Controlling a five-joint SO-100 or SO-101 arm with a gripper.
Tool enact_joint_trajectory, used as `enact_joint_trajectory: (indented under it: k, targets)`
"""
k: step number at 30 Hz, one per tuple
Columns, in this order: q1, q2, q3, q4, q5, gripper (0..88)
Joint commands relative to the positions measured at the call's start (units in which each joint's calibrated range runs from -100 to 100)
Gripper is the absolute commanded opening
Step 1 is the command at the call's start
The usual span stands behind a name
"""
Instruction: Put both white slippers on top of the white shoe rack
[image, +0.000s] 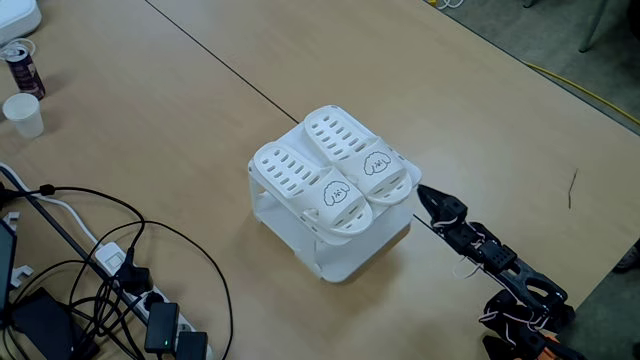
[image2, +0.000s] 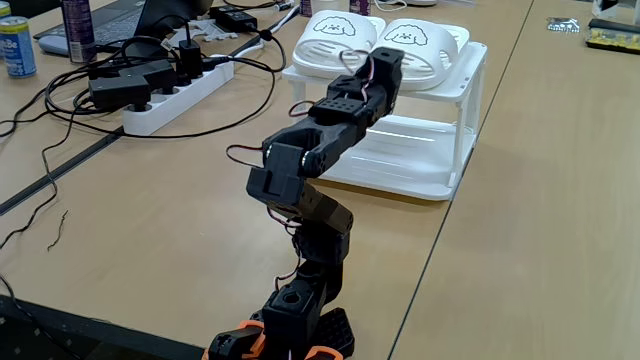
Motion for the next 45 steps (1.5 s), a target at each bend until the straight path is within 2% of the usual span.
enact_joint_trajectory:
  k: [1,10,30,45]
  targets:
    - [-1.06,-1.92,0.58,0.06,0.42,0.8]
    - [-5.25,-1.58,1.93,0.06,0.42,0.8]
    - [-4.43,9.02,-6.73,0.06,0.42,0.8]
    - [-0.48,10.45,-7.72,0.06,0.42,0.8]
